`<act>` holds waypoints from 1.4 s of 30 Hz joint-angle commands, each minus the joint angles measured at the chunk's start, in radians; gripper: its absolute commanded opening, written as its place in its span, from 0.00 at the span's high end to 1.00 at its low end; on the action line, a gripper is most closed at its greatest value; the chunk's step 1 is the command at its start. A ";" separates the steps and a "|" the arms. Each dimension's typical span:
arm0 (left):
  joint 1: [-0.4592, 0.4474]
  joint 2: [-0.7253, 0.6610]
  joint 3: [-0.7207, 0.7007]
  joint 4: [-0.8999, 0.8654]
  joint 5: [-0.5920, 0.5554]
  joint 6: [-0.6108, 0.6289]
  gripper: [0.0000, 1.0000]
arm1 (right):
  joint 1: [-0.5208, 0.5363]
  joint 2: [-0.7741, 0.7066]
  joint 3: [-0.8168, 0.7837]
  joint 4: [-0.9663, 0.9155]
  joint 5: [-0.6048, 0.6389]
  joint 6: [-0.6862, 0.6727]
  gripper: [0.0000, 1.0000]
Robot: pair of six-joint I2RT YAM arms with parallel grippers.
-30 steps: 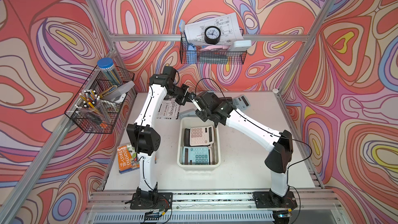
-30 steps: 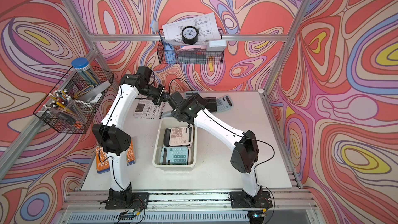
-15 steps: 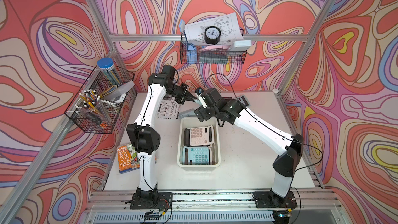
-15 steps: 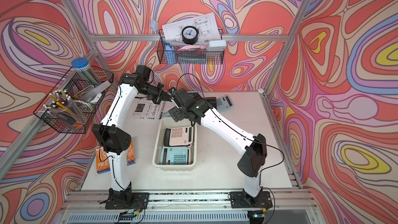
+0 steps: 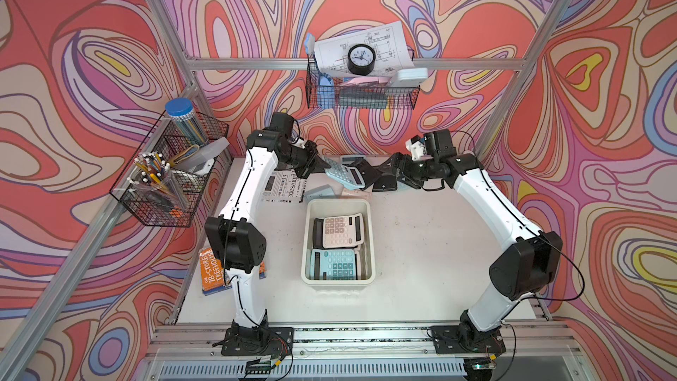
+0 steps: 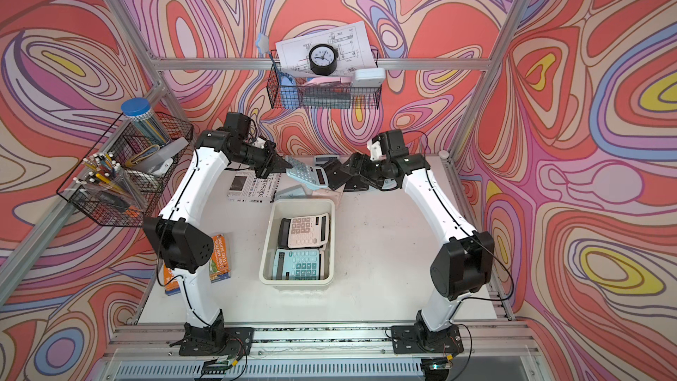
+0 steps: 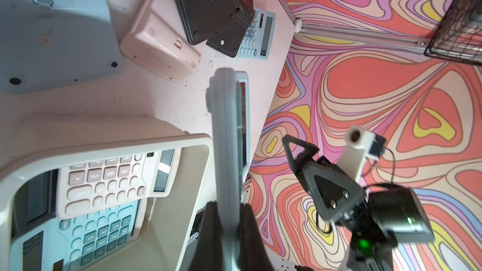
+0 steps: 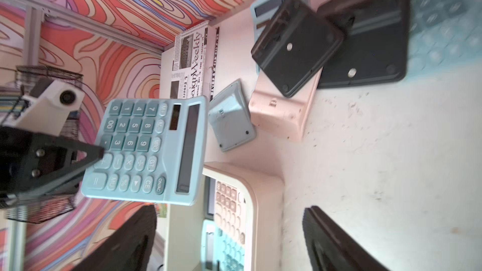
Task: Put the calculator in the storage box
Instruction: Pick up the calculator at the center of the board.
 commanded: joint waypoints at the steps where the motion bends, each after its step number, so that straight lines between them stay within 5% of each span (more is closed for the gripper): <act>1: 0.002 -0.086 -0.099 0.195 0.075 0.026 1.00 | -0.044 0.013 -0.071 0.222 -0.283 0.234 0.13; 15: -0.021 -0.150 -0.268 0.399 0.187 -0.064 1.00 | -0.063 0.187 -0.057 0.536 -0.483 0.490 0.26; 20: -0.024 -0.147 -0.276 0.397 0.189 -0.060 1.00 | -0.056 0.224 -0.045 0.629 -0.525 0.544 0.39; 25: -0.024 -0.139 -0.281 0.398 0.190 -0.061 1.00 | -0.034 0.246 -0.015 0.631 -0.554 0.543 0.43; 31: -0.024 -0.137 -0.286 0.404 0.189 -0.064 1.00 | -0.025 0.223 -0.058 0.653 -0.578 0.546 0.61; 42: -0.024 -0.145 -0.326 0.450 0.190 -0.091 1.00 | -0.012 0.210 -0.077 0.629 -0.609 0.524 0.64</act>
